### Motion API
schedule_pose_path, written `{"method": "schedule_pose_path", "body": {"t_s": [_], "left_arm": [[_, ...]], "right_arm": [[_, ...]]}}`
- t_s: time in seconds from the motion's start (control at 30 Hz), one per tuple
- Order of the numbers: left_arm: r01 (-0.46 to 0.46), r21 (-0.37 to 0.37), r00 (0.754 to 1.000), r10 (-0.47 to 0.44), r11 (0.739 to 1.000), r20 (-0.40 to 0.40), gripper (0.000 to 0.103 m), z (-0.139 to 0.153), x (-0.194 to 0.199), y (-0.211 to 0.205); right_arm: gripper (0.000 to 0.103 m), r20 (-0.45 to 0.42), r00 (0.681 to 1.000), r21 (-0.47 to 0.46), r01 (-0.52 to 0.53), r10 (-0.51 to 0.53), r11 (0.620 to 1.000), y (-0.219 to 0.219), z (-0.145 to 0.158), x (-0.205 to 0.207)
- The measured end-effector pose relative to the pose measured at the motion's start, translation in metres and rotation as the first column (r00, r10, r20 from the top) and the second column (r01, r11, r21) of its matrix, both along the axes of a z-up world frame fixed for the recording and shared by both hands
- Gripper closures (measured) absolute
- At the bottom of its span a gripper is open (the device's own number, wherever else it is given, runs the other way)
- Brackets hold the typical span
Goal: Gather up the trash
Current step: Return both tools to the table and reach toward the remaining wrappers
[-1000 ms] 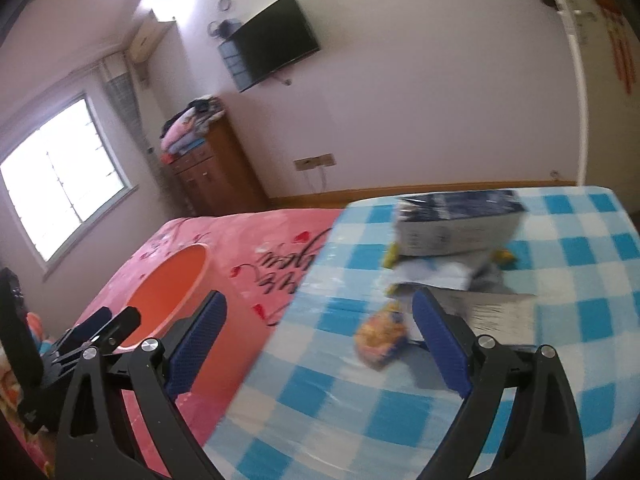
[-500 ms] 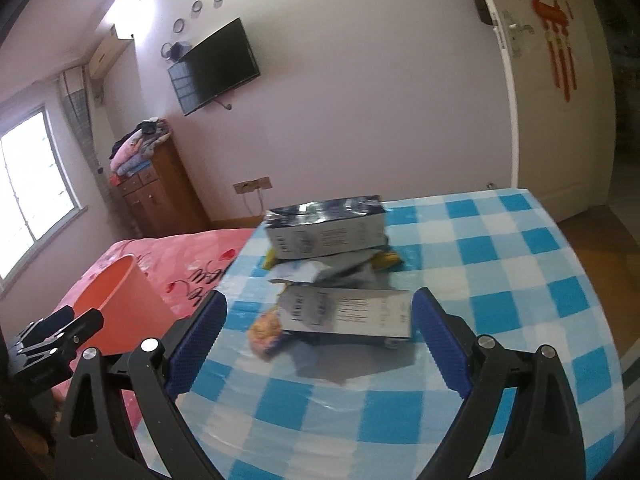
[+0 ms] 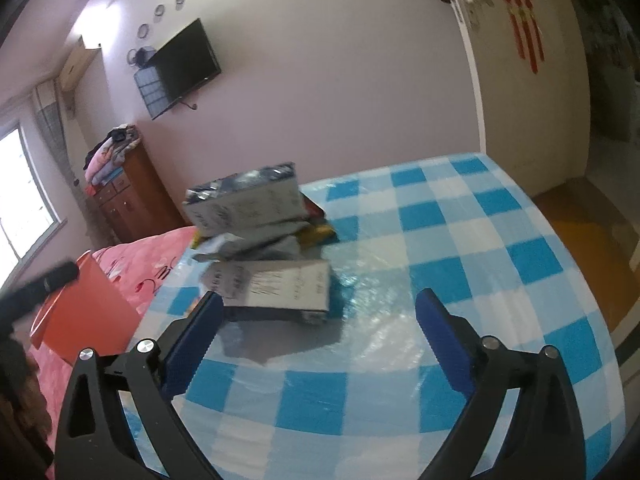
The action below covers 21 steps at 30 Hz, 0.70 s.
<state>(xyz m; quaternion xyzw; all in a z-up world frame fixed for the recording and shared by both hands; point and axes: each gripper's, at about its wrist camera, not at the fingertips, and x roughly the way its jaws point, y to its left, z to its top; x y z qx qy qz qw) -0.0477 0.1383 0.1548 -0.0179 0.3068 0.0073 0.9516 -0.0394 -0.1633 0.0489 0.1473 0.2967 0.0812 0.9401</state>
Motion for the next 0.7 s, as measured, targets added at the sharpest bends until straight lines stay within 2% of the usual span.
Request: {"method": "schedule_pose_path", "body": {"t_s": [0.13, 0.27, 0.33, 0.4, 0.47, 0.53, 0.63, 0.7], "left_arm": [[0.037, -0.052, 0.999, -0.036, 0.998, 0.008, 0.004, 0.005, 0.028, -0.016], [0.116, -0.012, 0.993, -0.115, 0.993, 0.010, 0.004, 0.012, 0.059, -0.042], [0.190, 0.059, 0.982, -0.191, 0.980, 0.000, 0.004, 0.017, 0.077, -0.062], [0.263, 0.159, 0.965, -0.262, 0.952, -0.026, 0.004, 0.020, 0.097, -0.082], [0.314, 0.217, 0.949, -0.309, 0.924, -0.060, 0.004, 0.022, 0.116, -0.094], [0.307, 0.227, 0.952, -0.294, 0.924, -0.089, 0.004, 0.024, 0.138, -0.100], [0.286, 0.160, 0.950, -0.258, 0.945, -0.174, 0.004, 0.020, 0.184, -0.100], [0.232, 0.168, 0.955, -0.192, 0.958, -0.224, 0.004, 0.013, 0.211, -0.098]], "right_arm": [[0.008, -0.011, 1.000, 0.035, -0.011, 0.011, 0.999, -0.014, -0.009, 0.005], [0.008, -0.036, 0.999, 0.070, -0.011, 0.014, 0.997, -0.026, -0.019, 0.010], [0.008, -0.042, 0.999, 0.080, -0.010, 0.014, 0.997, -0.031, -0.023, 0.011], [0.008, -0.050, 0.999, 0.092, -0.004, 0.009, 0.996, -0.036, -0.026, 0.013], [0.008, -0.057, 0.998, 0.121, 0.003, 0.004, 0.993, -0.044, -0.030, 0.015], [0.008, -0.064, 0.998, 0.140, 0.008, 0.001, 0.990, -0.050, -0.032, 0.018], [0.008, -0.087, 0.996, 0.164, 0.011, 0.003, 0.986, -0.056, -0.037, 0.022], [0.008, -0.094, 0.996, 0.174, 0.013, 0.004, 0.985, -0.060, -0.040, 0.024]]}}
